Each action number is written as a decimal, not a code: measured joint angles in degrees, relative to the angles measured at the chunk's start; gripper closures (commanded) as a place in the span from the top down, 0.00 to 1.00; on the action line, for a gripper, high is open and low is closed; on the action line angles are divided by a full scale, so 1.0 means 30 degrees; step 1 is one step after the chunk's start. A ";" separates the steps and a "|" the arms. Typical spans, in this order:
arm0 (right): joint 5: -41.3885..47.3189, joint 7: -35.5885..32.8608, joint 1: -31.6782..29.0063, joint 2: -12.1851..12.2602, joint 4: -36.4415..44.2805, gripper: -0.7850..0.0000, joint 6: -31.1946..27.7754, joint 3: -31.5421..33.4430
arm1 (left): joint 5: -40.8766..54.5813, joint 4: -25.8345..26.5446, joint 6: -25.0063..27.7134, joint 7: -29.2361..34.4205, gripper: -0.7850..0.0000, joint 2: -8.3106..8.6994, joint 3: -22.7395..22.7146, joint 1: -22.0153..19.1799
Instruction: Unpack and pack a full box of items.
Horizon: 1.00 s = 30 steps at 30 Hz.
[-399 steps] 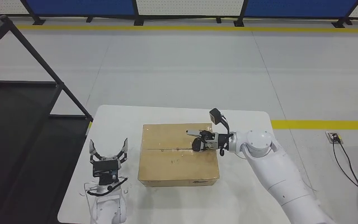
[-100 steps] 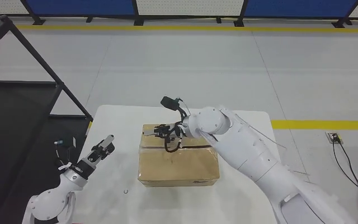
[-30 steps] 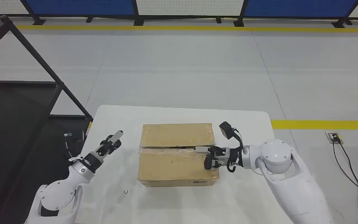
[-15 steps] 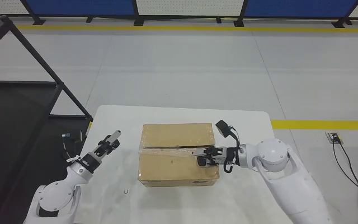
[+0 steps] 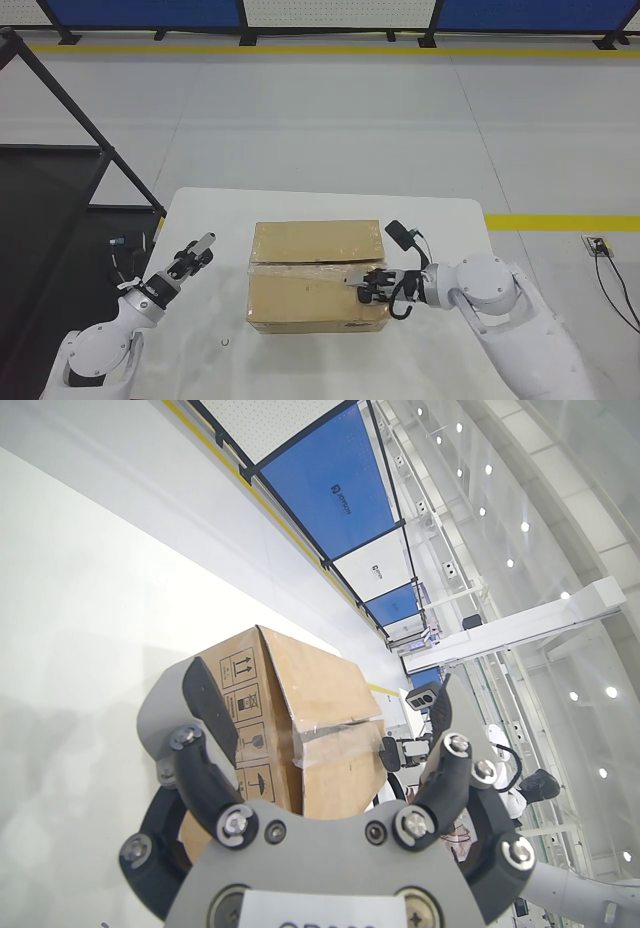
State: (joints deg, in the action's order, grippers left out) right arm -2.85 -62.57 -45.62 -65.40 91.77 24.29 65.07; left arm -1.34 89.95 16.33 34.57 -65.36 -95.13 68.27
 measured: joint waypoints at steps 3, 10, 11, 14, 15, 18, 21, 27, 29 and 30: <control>-0.1251 0.0444 -0.0027 0.0102 0.0734 0.45 0.0732 -0.0168 | 0.0060 -0.0030 0.0068 0.0020 1.00 0.0034 0.0034 -0.0003; -0.2754 0.0551 0.0114 0.0199 0.1411 0.44 0.1989 -0.0745 | 0.0332 -0.0093 0.0337 0.0009 1.00 0.0125 -0.0054 0.0135; -0.2878 0.0597 0.0183 0.0197 0.1386 0.43 0.2157 -0.0826 | 0.0384 -0.0101 0.0364 0.0019 1.00 0.0136 -0.0068 0.0148; -0.2849 0.0673 0.0322 0.0179 0.1329 0.38 0.2248 -0.0974 | 0.0518 -0.0128 0.0426 0.0050 1.00 0.0173 -0.0093 0.0169; -0.2821 0.0673 0.0345 0.0179 0.1306 0.37 0.2213 -0.0996 | 0.0546 -0.0131 0.0438 0.0054 1.00 0.0183 -0.0091 0.0171; -0.2910 0.0570 0.0430 0.0194 0.1169 0.33 0.2252 -0.1125 | 0.0638 -0.0150 0.0492 0.0089 1.00 0.0217 -0.0077 0.0165; -0.3015 0.0471 0.0590 0.0197 0.0949 0.29 0.2372 -0.1297 | 0.0721 -0.0161 0.0521 0.0132 1.00 0.0254 -0.0076 0.0146; -0.2902 0.0673 0.0903 0.0152 0.0638 0.00 0.2309 -0.1525 | 0.0836 -0.0142 0.0607 0.0136 1.00 0.0333 -0.0154 0.0179; -0.2818 0.0990 0.0902 0.0139 0.0784 0.00 0.2007 -0.1529 | 0.0868 -0.0163 0.0592 0.0113 1.00 0.0356 -0.0161 0.0191; -0.2773 0.1119 0.0871 0.0137 0.0879 0.00 0.1837 -0.1518 | 0.0891 -0.0166 0.0578 0.0106 1.00 0.0365 -0.0158 0.0193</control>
State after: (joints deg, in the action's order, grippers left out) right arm -11.16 -59.21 -43.01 -64.99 94.40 29.81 60.51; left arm 1.34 89.45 18.06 34.88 -64.27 -95.60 68.84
